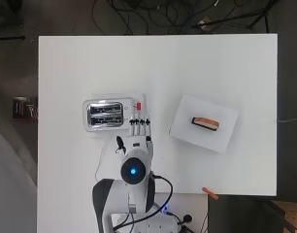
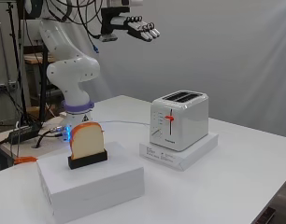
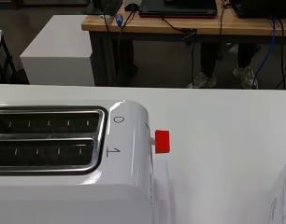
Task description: Teleoperate dual arm-hand system to toast a bread
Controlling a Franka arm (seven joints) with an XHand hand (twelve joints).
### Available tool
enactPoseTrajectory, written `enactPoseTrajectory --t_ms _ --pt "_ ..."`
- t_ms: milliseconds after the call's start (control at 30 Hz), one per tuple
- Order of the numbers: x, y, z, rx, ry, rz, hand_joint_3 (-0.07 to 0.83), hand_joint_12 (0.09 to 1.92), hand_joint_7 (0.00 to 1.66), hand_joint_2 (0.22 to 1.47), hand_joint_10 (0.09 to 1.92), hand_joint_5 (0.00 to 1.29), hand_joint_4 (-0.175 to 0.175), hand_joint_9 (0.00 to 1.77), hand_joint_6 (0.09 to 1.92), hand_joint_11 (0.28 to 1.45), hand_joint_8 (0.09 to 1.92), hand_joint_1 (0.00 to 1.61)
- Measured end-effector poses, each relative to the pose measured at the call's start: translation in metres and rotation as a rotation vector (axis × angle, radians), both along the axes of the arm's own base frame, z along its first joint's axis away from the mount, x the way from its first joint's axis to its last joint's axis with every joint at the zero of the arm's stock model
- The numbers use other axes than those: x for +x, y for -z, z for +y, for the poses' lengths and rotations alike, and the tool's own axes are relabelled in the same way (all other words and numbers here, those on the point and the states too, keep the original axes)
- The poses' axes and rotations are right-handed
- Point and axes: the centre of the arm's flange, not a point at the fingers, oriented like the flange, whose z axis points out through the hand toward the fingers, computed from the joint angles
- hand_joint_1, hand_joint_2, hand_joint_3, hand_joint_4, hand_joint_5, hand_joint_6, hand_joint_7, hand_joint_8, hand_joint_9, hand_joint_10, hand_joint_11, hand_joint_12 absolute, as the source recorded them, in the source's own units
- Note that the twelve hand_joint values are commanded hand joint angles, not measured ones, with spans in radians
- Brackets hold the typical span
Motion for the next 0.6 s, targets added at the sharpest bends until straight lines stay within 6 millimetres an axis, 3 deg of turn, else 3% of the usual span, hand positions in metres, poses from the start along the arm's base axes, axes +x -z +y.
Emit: enactPoseTrajectory --t_ms 133,200,267,400,500,600 --pt "0.003 -0.011 0.038 -0.054 -0.034 -0.019 0.01 0.09 0.28 1.19 0.09 0.22 -0.111 0.35 0.09 0.37 0.09 0.3" --pt "0.01 -0.018 0.038 -0.061 -0.02 -0.008 0.007 0.09 0.29 1.19 0.09 0.22 -0.112 0.36 0.09 0.37 0.09 0.3" --pt "0.021 -0.023 0.018 -0.047 0.03 0.012 0.005 0.09 0.3 1.19 0.09 0.22 -0.113 0.37 0.09 0.37 0.09 0.29" --pt "0.041 -0.022 -0.04 -0.011 0.137 0.056 0.002 0.09 0.35 1.19 0.09 0.23 -0.081 0.45 0.09 0.4 0.09 0.27" --pt "0.067 0.002 -0.101 0.02 0.195 0.12 -0.003 0.09 0.37 1.18 0.09 0.23 -0.085 0.47 0.09 0.41 0.09 0.23" --pt "0.1 0.037 -0.149 0.038 0.212 0.212 -0.008 0.09 0.37 1.16 0.09 0.23 -0.087 0.48 0.09 0.42 0.09 0.19"
